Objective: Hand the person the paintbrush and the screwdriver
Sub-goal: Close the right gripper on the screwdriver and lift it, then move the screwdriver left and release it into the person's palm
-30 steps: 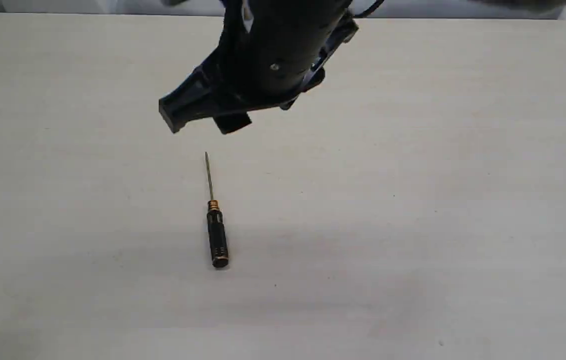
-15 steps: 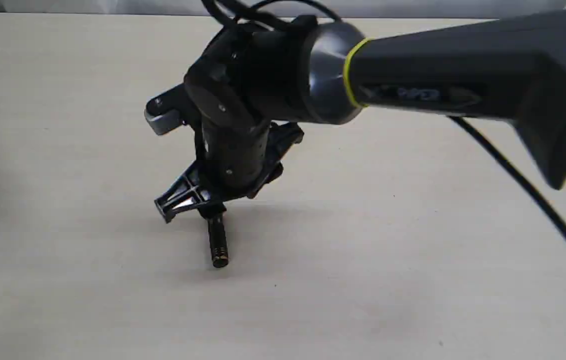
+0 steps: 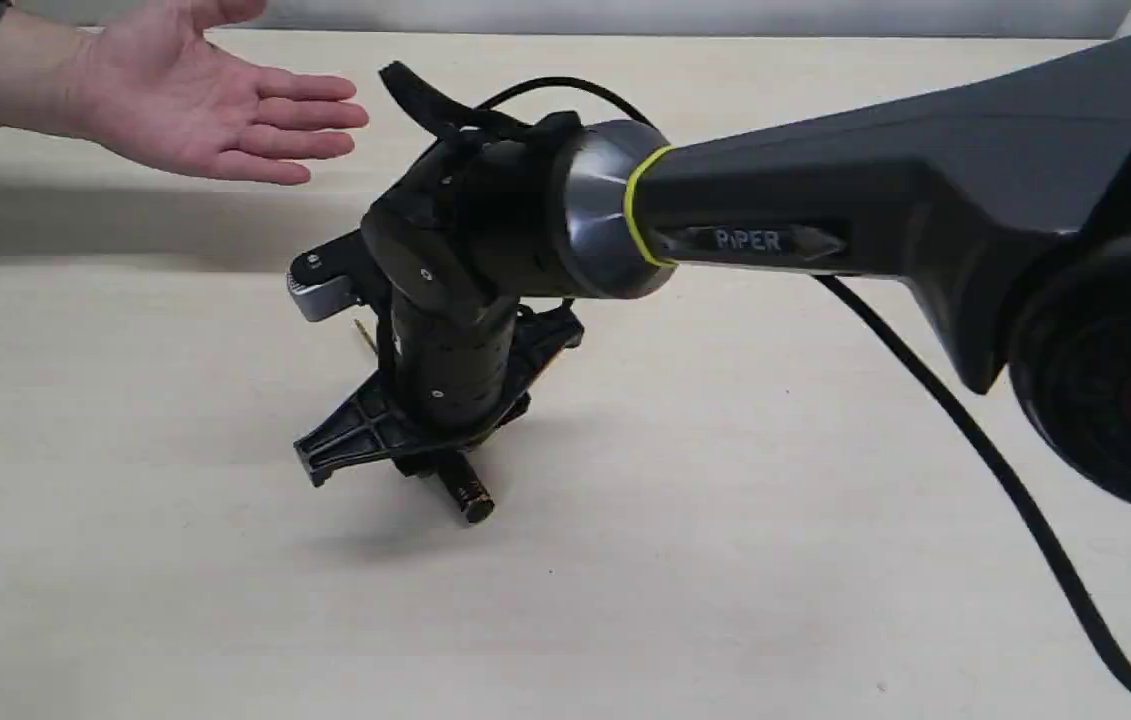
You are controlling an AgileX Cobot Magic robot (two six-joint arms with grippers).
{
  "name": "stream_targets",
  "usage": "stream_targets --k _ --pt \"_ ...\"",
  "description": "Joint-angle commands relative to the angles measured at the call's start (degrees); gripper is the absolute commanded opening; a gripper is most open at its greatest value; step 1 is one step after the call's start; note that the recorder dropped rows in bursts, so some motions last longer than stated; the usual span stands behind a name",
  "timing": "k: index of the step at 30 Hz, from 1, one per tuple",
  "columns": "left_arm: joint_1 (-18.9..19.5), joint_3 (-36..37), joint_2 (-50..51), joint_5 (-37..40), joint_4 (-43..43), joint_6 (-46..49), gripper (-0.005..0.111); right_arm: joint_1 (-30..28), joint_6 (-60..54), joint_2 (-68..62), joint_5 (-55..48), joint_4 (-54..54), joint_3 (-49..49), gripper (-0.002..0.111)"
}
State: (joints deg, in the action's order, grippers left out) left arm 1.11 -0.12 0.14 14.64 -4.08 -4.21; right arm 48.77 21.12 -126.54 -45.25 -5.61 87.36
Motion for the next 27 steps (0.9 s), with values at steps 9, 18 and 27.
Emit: stream_targets --k 9,18,27 --pt "-0.5 0.1 -0.1 -0.3 0.3 -0.1 0.0 0.0 -10.9 8.2 -13.6 -2.6 5.5 0.004" --pt "-0.5 0.1 -0.1 -0.3 0.3 -0.1 0.0 0.0 -9.3 18.4 3.9 0.2 9.8 0.004" --pt "-0.5 0.1 -0.1 -0.3 0.3 -0.1 0.0 0.2 -12.4 10.5 19.1 1.4 9.8 0.008"
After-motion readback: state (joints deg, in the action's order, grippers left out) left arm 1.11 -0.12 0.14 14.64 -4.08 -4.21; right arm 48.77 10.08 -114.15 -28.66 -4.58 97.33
